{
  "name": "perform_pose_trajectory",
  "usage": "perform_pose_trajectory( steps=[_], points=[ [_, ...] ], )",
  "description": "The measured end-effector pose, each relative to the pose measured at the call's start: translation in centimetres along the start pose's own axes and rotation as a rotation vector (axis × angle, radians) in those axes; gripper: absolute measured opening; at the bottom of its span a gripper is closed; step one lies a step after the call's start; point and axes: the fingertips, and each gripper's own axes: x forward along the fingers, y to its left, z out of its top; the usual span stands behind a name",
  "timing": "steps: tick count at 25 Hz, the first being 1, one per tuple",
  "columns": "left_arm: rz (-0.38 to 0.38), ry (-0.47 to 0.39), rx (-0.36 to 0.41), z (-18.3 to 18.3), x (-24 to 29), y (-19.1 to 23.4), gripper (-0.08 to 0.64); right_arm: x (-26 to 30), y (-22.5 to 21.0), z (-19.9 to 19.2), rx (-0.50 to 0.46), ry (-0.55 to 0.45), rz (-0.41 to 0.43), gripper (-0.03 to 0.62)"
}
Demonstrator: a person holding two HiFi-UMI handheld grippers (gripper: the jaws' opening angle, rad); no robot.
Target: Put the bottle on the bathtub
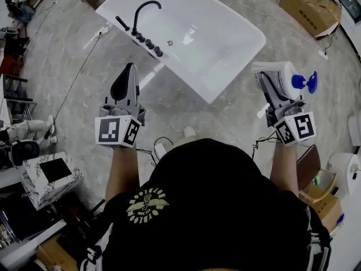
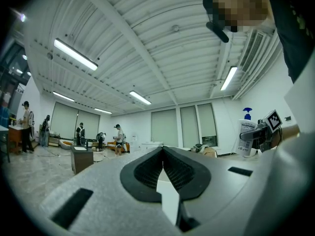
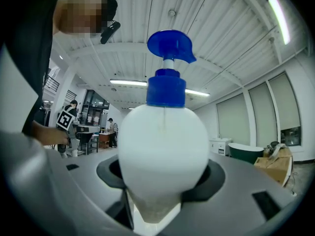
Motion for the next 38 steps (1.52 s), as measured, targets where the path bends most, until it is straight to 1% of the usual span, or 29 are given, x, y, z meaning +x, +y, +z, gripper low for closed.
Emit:
perform_pose_trajectory(
  steps=[3, 7, 12, 16, 19, 23, 30, 35, 38],
  points=[
    [-0.003, -0.001, -0.024, -0.7, 0.1, 2.0, 0.009, 1.4, 1.2, 0.5, -0.020, 0.002, -0.002, 0.262],
    [-0.026, -0.009, -0.036, -1.4, 0.5, 3.8, 0.009, 2.7, 2.4, 1.1, -0.049, 0.007, -0.016, 0.262],
    [-0.037, -0.021, -0.061, -2.0, 1.1, 4.5, 0.009, 3.0, 3.0, 1.4, -0.079, 0.041, -0.018, 0.262],
    [-0.039, -0.015, -0.076, -2.7, 1.9, 4.7, 0.009, 3.4, 2.4, 1.6, -0.087, 0.043, -0.028, 0.262],
    [-0.034, -0.004, -0.072, -2.9, 2.5, 4.7, 0.009, 3.9, 1.9, 1.3, -0.075, 0.046, -0.020, 0.262],
    [-0.014, 0.004, -0.062, -2.9, 3.5, 4.5, 0.009, 5.0, 0.7, 0.3, -0.055, 0.051, 0.000, 0.262],
    [0.021, 0.027, -0.034, -2.7, 6.1, 4.4, 0.009, 8.0, -2.3, -0.3, -0.014, 0.026, 0.032, 0.262],
    [0.049, 0.043, -0.030, -3.2, 8.4, 4.4, 0.009, 10.1, -4.1, -2.0, 0.006, 0.049, 0.068, 0.262],
    [0.063, 0.054, -0.033, -3.6, 9.8, 4.2, 0.009, 11.7, -5.6, -2.3, 0.019, 0.052, 0.085, 0.262]
  ],
)
